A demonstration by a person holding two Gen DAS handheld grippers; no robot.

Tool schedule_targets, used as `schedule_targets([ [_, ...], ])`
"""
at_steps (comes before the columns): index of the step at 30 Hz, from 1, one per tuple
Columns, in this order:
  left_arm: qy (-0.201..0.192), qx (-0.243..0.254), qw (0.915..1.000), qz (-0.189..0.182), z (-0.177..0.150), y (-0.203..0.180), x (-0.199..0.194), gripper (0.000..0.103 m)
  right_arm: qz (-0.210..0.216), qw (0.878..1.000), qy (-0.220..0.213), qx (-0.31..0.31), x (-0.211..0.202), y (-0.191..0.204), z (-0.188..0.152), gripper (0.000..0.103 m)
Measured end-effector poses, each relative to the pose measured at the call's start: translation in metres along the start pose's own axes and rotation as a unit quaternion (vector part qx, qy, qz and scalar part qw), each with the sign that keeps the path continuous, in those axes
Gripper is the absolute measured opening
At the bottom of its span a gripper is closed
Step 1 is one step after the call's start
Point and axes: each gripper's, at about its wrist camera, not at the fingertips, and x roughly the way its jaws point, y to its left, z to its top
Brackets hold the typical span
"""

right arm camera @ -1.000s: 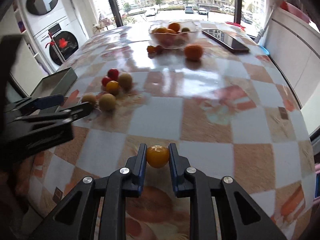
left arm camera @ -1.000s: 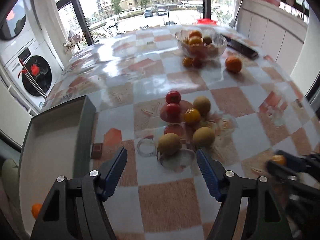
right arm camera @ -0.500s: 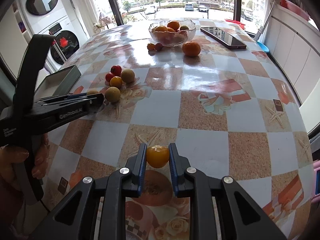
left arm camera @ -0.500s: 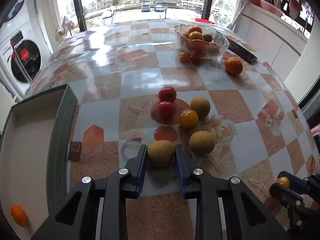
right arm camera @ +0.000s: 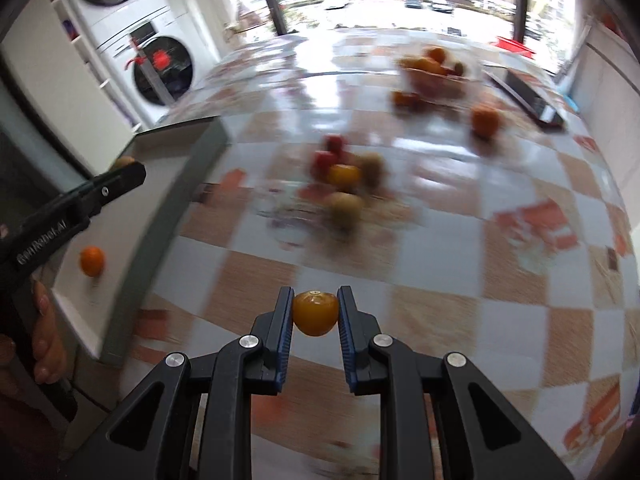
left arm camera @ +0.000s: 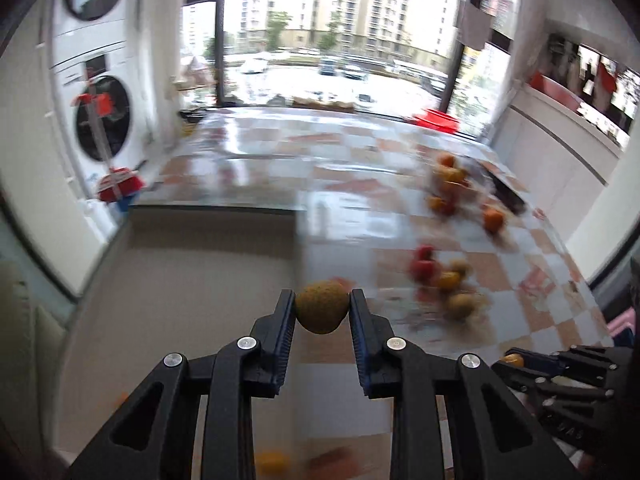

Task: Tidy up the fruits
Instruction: 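Place the green fruit in the tray with the left gripper while the right drops the apricot in, then withdraw both grippers from the tray toward the remaining fruits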

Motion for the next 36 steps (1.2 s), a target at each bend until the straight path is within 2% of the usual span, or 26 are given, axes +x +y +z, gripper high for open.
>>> schedule_targets([
  [4,0.005,-0.038,0.9988,0.029,-0.006,0.053,-0.008,0.028,0.032,0.999,0.004,-0.028,0.009,0.047,0.016,0.023],
  [7,0.012,-0.051,0.9972,0.054,-0.012,0.078,-0.007,0.028,0.054,0.997,0.009,-0.059,0.019,0.088,0.027,0.023],
  [11,0.021,-0.055,0.996,0.067,-0.022,0.095,-0.003,0.028,0.078,0.992,0.015,-0.095,0.032,0.134,0.036,0.024],
  [17,0.037,-0.039,0.9954,0.079,-0.038,0.102,0.007,0.029,0.073,0.989,0.046,-0.122,0.056,0.162,0.031,0.025],
  [19,0.04,-0.031,0.9946,0.091,-0.041,0.1,0.01,0.029,0.072,0.988,0.058,-0.122,0.06,0.163,0.028,0.033],
  [20,0.042,-0.027,0.9942,0.095,-0.042,0.099,0.012,0.033,0.078,0.988,0.056,-0.123,0.058,0.163,0.026,0.042],
  [21,0.044,-0.022,0.9939,0.098,-0.042,0.098,0.013,0.065,0.084,0.987,0.049,-0.125,0.054,0.165,0.025,0.059],
  [22,0.04,-0.022,0.9932,0.107,-0.043,0.098,0.011,0.079,0.08,0.988,0.037,-0.127,0.047,0.166,0.024,0.059],
  [23,0.02,-0.03,0.9908,0.131,-0.044,0.099,0.006,0.094,0.053,0.99,0.024,-0.131,0.04,0.164,0.024,0.073],
  [24,0.004,-0.036,0.99,0.136,-0.045,0.1,0.002,0.094,0.032,0.99,0.013,-0.135,0.036,0.161,0.024,0.088],
  [28,0.007,-0.047,0.9917,0.119,-0.043,0.094,-0.002,0.094,0.034,0.994,-0.014,-0.103,0.022,0.13,0.023,0.094],
  [30,-0.002,-0.038,0.9921,0.119,-0.041,0.082,-0.007,0.094,0.012,0.997,-0.026,-0.074,0.019,0.104,0.02,0.102],
  [33,-0.025,-0.018,0.9931,0.113,-0.035,0.058,-0.019,0.094,-0.029,0.998,-0.038,-0.033,0.015,0.066,0.012,0.103],
  [36,-0.043,0.004,0.9954,0.085,-0.028,0.022,-0.028,0.094,-0.076,0.997,-0.026,0.015,0.015,0.016,-0.003,0.103],
])
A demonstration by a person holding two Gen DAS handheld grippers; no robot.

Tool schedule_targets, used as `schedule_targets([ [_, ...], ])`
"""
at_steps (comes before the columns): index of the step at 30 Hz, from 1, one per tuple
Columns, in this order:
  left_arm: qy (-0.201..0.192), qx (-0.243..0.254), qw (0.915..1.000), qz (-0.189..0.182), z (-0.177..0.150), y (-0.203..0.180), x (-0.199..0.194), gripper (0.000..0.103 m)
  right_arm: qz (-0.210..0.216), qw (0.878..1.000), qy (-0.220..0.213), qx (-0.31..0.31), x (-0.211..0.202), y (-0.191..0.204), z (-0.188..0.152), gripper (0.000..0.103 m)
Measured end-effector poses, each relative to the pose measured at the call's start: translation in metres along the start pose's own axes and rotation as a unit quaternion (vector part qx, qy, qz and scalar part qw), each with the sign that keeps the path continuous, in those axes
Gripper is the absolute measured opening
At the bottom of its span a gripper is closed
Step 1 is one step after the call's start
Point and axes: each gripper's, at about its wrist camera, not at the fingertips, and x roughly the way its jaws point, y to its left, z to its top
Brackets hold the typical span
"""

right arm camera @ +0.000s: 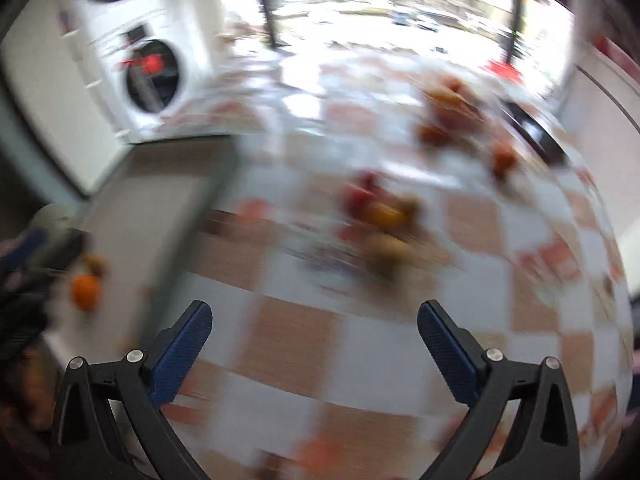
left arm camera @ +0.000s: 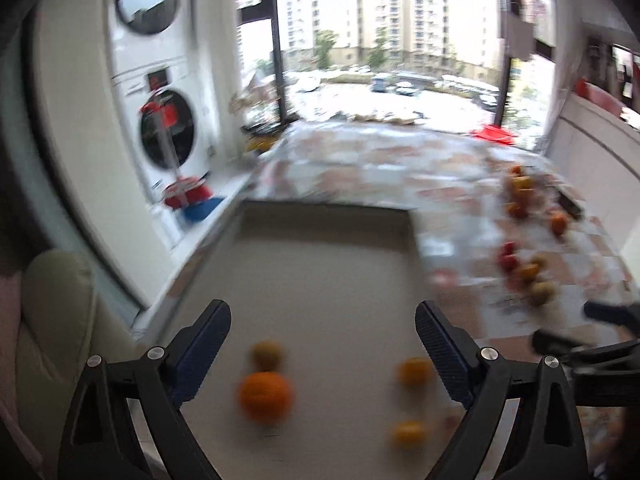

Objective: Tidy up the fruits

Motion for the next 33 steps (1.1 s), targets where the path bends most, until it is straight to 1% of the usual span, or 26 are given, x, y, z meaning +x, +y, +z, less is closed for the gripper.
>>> schedule_targets([
  [2,-0.004,0.022,0.9994,-0.028,0.004,-0.029,-0.006,0.094,-0.015,0.999,0.015,0.033,0.008,-0.032,-0.01,0.103],
  [4,0.01,0.054,0.997,-0.055,0.003,-0.062,-0.007,0.094,-0.035,0.997,0.025,0.061,0.011,-0.065,-0.019,0.103],
  [6,0.022,0.078,0.9942,-0.07,-0.003,-0.091,-0.004,0.094,-0.062,0.994,0.028,0.081,0.013,-0.097,-0.031,0.102],
  [8,0.034,0.094,0.9922,-0.075,-0.01,-0.115,0.003,0.094,-0.095,0.992,0.015,0.083,0.006,-0.119,-0.037,0.103],
  [9,0.044,0.101,0.9911,-0.076,-0.014,-0.125,0.008,0.094,-0.101,0.991,0.015,0.086,0.004,-0.13,-0.041,0.102],
  [11,0.069,0.114,0.9887,-0.068,-0.025,-0.143,0.022,0.094,-0.11,0.99,0.007,0.089,0.0,-0.142,-0.045,0.102],
  [13,0.087,0.118,0.9877,-0.054,-0.034,-0.152,0.037,0.094,-0.109,0.99,-0.003,0.088,-0.002,-0.15,-0.049,0.102],
  [16,0.104,0.12,0.9867,-0.036,-0.042,-0.15,0.053,0.094,-0.108,0.991,-0.023,0.077,-0.003,-0.148,-0.049,0.103],
  [17,0.1,0.116,0.9876,-0.035,-0.042,-0.147,0.054,0.099,-0.108,0.991,-0.028,0.076,-0.003,-0.146,-0.048,0.103],
  [19,0.094,0.103,0.9898,-0.028,-0.043,-0.137,0.056,0.101,-0.109,0.991,-0.035,0.075,-0.003,-0.145,-0.048,0.103],
  [22,0.102,0.066,0.9912,-0.052,-0.046,-0.125,0.06,0.102,-0.109,0.99,-0.038,0.075,-0.005,-0.142,-0.048,0.103],
  [24,0.092,0.072,0.9922,-0.044,-0.049,-0.128,0.057,0.102,-0.109,0.99,-0.039,0.075,-0.003,-0.142,-0.048,0.103],
  [26,0.086,0.066,0.9933,-0.039,-0.051,-0.129,0.057,0.102,-0.109,0.99,-0.039,0.076,-0.003,-0.142,-0.047,0.103],
  [33,0.086,0.064,0.9934,-0.041,-0.05,-0.13,0.057,0.102,-0.109,0.99,-0.04,0.076,-0.005,-0.142,-0.049,0.103],
])
